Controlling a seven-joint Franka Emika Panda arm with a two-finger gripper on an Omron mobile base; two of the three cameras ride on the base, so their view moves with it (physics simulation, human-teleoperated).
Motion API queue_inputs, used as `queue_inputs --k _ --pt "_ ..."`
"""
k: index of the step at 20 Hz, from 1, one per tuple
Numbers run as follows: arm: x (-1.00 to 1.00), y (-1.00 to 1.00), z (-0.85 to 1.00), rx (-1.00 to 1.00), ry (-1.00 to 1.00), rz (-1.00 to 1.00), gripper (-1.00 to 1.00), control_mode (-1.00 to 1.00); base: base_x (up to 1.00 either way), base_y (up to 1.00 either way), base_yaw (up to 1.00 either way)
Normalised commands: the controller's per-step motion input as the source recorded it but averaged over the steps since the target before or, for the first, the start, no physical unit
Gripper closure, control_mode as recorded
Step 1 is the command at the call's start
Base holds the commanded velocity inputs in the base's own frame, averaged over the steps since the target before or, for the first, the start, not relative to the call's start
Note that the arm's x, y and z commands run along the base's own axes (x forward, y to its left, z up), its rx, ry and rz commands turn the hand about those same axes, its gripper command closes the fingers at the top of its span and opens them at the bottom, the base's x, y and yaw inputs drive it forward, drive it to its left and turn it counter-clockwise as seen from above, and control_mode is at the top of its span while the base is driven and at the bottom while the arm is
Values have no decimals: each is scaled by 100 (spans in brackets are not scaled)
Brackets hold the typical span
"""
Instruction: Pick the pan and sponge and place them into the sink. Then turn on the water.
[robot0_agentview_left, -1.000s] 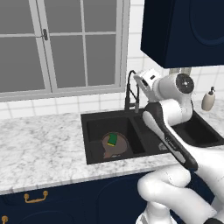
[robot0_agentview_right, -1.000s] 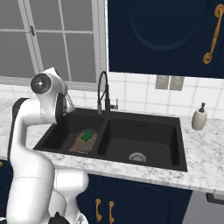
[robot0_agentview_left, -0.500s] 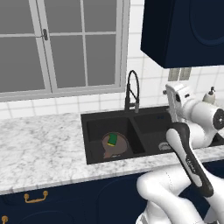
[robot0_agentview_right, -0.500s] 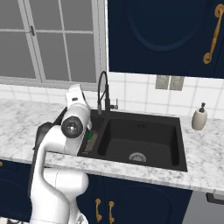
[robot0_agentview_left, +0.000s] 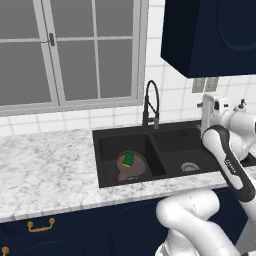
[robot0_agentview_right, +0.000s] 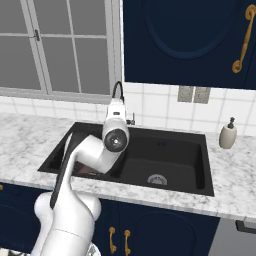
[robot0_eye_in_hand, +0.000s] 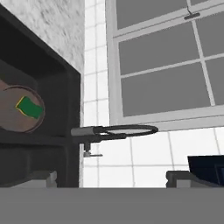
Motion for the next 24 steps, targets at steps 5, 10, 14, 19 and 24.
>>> queue_inputs --k 5,10,14,19,24 --pt "32 -28 -15 43 1 0 -100 -100 0 0 0" --pt "33 -29 -29 37 0 -3 -100 -100 0 0 0" --pt "68 -17 -41 33 11 -5 -100 -100 0 0 0" --pt "74 -8 -39 31 19 -6 -100 -100 0 0 0" --pt "67 0 -48 24 14 -13 -100 -100 0 0 0"
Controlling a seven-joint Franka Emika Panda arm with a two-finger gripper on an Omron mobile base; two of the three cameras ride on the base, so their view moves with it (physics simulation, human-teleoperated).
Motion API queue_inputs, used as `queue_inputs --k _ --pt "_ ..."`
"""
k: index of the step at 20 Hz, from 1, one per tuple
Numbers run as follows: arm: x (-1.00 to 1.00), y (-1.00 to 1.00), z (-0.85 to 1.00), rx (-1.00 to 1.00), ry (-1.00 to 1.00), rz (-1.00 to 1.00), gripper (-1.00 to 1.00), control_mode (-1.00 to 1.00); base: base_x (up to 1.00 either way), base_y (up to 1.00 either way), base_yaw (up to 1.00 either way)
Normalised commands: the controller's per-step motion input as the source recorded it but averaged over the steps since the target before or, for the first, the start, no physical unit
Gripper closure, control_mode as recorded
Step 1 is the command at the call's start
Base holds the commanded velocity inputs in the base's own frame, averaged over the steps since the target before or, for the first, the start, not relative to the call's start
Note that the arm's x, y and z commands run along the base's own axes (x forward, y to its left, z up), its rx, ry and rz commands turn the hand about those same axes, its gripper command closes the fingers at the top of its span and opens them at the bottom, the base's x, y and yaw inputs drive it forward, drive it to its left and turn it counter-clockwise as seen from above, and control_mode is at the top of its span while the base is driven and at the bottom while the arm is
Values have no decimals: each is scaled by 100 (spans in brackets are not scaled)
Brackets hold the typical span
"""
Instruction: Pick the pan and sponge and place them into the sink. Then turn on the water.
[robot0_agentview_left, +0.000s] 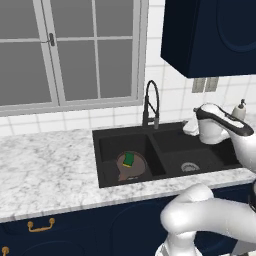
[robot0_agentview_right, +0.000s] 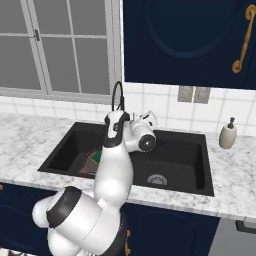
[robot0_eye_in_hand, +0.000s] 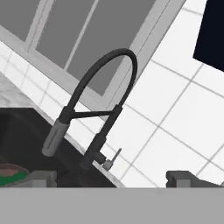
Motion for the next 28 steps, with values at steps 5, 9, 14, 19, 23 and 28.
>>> queue_inputs --k 5,9,14,19,23,28 --pt "50 0 -57 20 3 -15 -100 -100 0 0 0" --pt "36 0 -66 16 -2 -17 -100 -100 0 0 0" --pt "43 0 -66 14 -1 -15 -100 -100 0 0 0" --pt "51 0 -53 10 0 -15 -100 -100 0 0 0" --pt "47 -3 -22 13 0 -17 -100 -100 0 0 0" --pt "27 -15 0 22 -6 -6 -100 -100 0 0 0"
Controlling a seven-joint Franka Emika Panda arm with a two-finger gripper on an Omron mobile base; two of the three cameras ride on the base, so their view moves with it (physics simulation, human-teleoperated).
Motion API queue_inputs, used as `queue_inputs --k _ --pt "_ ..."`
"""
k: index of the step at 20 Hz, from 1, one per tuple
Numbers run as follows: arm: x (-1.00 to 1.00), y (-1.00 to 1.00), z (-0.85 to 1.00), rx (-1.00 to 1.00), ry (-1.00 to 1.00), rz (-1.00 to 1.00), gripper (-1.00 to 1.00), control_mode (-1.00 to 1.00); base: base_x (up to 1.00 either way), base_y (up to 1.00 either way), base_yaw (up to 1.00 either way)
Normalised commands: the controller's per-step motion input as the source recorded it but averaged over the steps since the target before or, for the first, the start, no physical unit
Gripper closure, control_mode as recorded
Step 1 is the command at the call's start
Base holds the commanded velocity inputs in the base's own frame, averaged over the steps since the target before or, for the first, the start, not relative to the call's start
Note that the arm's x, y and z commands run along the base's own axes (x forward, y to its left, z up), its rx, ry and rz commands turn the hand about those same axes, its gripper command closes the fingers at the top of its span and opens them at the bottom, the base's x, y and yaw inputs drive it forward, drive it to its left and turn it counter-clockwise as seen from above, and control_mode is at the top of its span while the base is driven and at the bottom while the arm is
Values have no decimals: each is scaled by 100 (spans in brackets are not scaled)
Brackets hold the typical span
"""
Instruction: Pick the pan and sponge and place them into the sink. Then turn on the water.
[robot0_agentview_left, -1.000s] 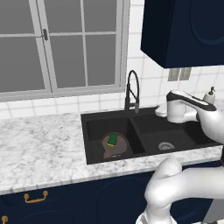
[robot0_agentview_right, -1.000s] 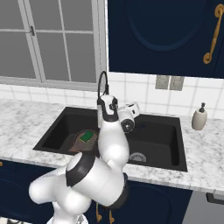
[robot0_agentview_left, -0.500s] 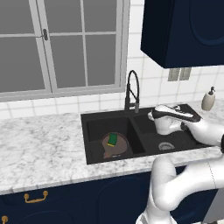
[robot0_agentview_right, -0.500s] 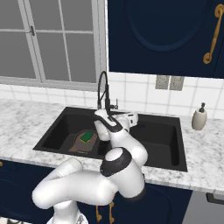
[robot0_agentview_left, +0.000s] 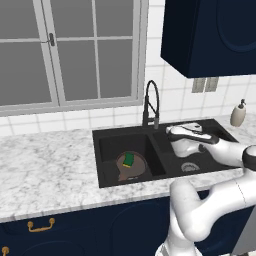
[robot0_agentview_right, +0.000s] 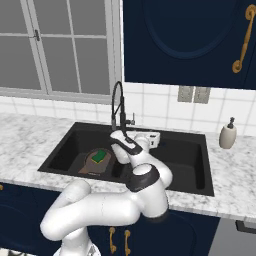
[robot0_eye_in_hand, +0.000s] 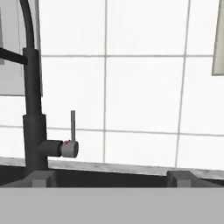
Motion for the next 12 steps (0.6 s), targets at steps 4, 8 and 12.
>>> queue_inputs --k 4,8,12 --pt "11 -1 3 15 -7 0 -100 -100 0 0 0" --pt "6 0 14 9 -4 0 -100 -100 0 0 0" --pt "9 0 7 1 -2 0 -100 -100 0 0 0"
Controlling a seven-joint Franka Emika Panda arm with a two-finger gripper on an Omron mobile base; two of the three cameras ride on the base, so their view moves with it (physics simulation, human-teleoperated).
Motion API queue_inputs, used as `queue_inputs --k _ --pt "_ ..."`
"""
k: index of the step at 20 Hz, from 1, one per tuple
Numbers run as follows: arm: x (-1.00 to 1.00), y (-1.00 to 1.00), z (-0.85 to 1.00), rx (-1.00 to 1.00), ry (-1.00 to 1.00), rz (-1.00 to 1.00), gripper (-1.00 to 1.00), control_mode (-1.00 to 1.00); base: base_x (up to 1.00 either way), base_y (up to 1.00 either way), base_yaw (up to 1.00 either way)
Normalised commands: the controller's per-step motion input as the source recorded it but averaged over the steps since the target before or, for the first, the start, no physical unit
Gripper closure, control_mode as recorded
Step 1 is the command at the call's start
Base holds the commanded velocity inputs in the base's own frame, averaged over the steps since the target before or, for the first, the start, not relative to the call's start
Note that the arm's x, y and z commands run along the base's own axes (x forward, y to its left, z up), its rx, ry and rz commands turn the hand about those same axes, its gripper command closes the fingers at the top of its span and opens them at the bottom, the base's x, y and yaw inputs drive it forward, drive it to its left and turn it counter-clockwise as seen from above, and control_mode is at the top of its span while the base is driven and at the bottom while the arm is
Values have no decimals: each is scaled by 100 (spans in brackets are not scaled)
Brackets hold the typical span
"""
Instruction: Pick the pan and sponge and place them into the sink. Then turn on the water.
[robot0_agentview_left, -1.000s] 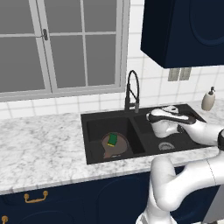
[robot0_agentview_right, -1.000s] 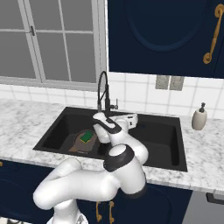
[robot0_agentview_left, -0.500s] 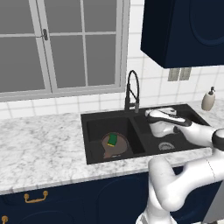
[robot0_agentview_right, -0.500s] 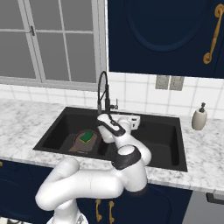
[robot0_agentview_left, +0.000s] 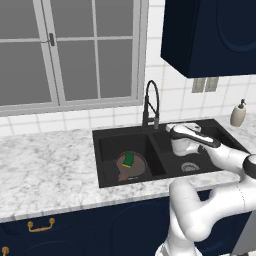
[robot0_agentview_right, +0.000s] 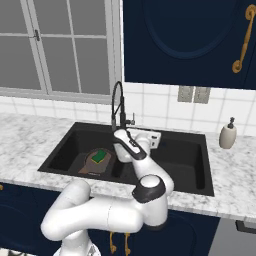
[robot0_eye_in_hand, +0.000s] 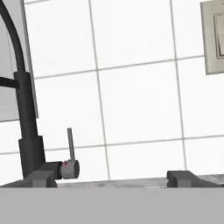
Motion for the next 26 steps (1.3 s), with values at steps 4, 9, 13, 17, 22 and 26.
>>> queue_inputs --k 4,9,13,17,22,26 --pt "23 0 8 -4 0 0 -100 -100 0 0 0" --pt "28 2 10 -16 7 7 -100 -100 0 0 0" --pt "25 0 0 -16 12 34 -100 -100 0 0 0" --pt "1 0 0 -4 -1 37 -100 -100 0 0 0" --pt "3 0 0 0 -19 23 -100 -100 0 0 0" --pt "13 1 -3 0 -8 10 -100 -100 0 0 0"
